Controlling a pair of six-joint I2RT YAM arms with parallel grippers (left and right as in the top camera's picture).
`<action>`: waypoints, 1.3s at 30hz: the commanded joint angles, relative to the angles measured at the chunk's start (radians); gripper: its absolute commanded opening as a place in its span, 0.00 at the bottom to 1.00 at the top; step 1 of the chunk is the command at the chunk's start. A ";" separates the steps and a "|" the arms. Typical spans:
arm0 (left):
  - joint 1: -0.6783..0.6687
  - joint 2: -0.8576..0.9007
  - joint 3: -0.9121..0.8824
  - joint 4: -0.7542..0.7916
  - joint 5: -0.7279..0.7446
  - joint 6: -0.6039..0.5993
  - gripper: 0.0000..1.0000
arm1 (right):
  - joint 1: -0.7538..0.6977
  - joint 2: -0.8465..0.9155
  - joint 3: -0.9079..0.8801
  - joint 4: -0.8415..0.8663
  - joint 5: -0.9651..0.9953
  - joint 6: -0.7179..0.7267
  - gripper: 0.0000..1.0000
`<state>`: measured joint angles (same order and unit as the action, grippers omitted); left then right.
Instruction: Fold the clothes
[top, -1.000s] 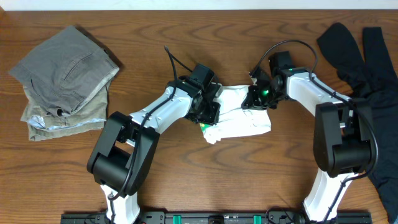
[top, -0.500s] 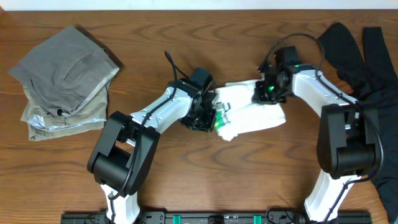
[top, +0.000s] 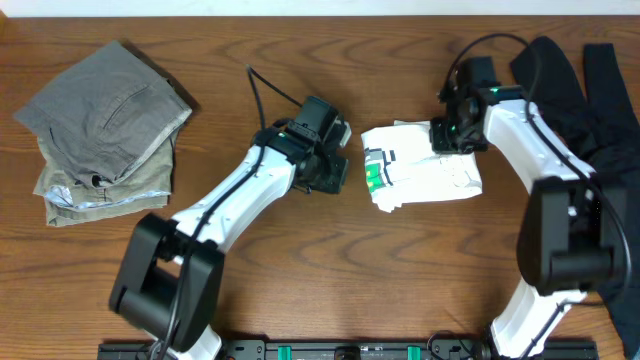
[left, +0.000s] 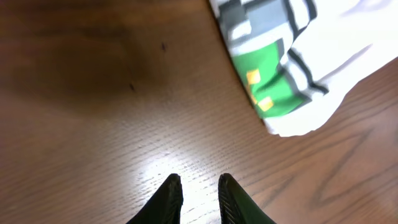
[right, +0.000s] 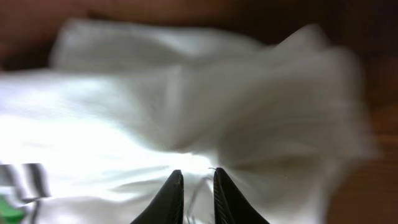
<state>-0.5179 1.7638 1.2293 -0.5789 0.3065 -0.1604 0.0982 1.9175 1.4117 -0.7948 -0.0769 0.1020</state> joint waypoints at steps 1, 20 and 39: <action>0.007 -0.010 -0.002 -0.006 -0.045 -0.031 0.23 | -0.001 -0.109 0.042 0.006 0.090 -0.015 0.17; 0.005 -0.008 -0.003 -0.023 -0.035 -0.032 0.24 | -0.032 0.164 0.024 -0.040 0.113 -0.058 0.17; 0.105 -0.009 -0.002 -0.058 -0.072 -0.032 0.24 | 0.200 0.198 0.019 -0.200 -0.227 -0.057 0.13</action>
<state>-0.4438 1.7561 1.2289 -0.6304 0.2543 -0.1837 0.2379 2.0693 1.4540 -0.9936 -0.1947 0.0586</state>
